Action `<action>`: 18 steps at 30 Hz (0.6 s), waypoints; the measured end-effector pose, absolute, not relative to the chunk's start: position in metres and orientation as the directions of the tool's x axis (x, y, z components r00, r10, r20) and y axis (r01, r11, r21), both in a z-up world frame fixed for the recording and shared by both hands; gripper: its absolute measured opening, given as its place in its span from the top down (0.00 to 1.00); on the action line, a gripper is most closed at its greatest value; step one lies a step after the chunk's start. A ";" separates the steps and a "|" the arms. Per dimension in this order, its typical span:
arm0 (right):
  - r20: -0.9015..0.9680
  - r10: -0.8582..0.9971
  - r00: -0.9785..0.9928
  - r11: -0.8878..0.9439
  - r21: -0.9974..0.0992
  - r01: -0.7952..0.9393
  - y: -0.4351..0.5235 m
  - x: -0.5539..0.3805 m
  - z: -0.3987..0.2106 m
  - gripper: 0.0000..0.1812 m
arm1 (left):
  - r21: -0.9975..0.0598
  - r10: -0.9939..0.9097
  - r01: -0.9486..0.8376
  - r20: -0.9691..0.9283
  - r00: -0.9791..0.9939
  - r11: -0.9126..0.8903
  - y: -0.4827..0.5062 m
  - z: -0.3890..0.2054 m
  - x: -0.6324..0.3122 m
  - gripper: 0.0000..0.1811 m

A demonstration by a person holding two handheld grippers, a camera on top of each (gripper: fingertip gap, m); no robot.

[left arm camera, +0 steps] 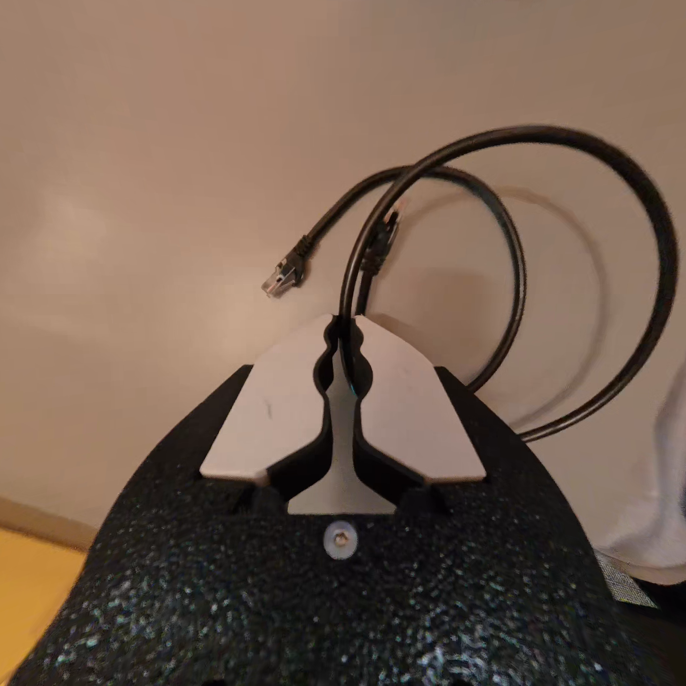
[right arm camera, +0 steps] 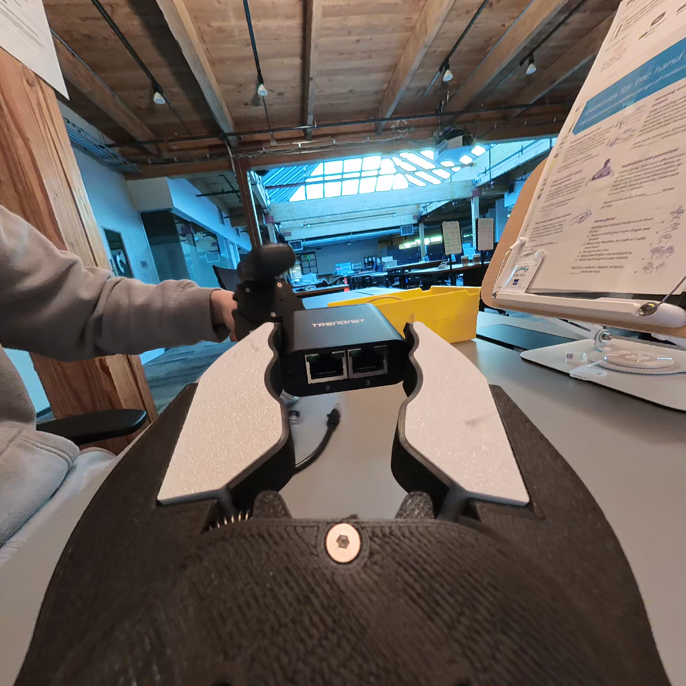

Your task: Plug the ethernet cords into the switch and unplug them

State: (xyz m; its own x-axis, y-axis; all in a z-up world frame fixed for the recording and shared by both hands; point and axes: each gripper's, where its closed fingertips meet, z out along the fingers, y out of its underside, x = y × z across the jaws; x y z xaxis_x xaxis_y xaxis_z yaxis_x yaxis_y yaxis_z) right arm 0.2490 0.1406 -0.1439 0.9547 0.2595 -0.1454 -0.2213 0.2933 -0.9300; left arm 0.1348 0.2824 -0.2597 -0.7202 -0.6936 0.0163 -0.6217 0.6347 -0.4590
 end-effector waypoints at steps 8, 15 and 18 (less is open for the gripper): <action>-0.149 0.247 0.957 0.283 -0.934 -0.219 0.141 0.251 -0.147 0.65 | -0.543 -0.385 -0.275 -0.098 -0.918 0.793 0.227 -0.243 0.104 0.97; -0.149 0.245 0.958 0.282 -0.935 -0.217 0.141 0.251 -0.147 0.65 | -0.638 -0.615 -0.491 0.034 -0.788 0.594 0.246 -0.235 0.144 0.90; -0.150 0.244 0.958 0.276 -0.936 -0.216 0.142 0.252 -0.149 0.65 | -0.540 -0.522 -0.475 0.074 -0.849 0.695 0.242 -0.250 0.125 0.95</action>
State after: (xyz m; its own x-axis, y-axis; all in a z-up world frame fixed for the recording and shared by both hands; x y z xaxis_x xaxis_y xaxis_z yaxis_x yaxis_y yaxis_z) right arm 0.2518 0.1415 -0.1485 0.9583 0.2435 -0.1496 -0.2164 0.2764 -0.9364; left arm 0.1245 0.2423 -0.2501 -0.8494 -0.5225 0.0742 -0.4746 0.6949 -0.5403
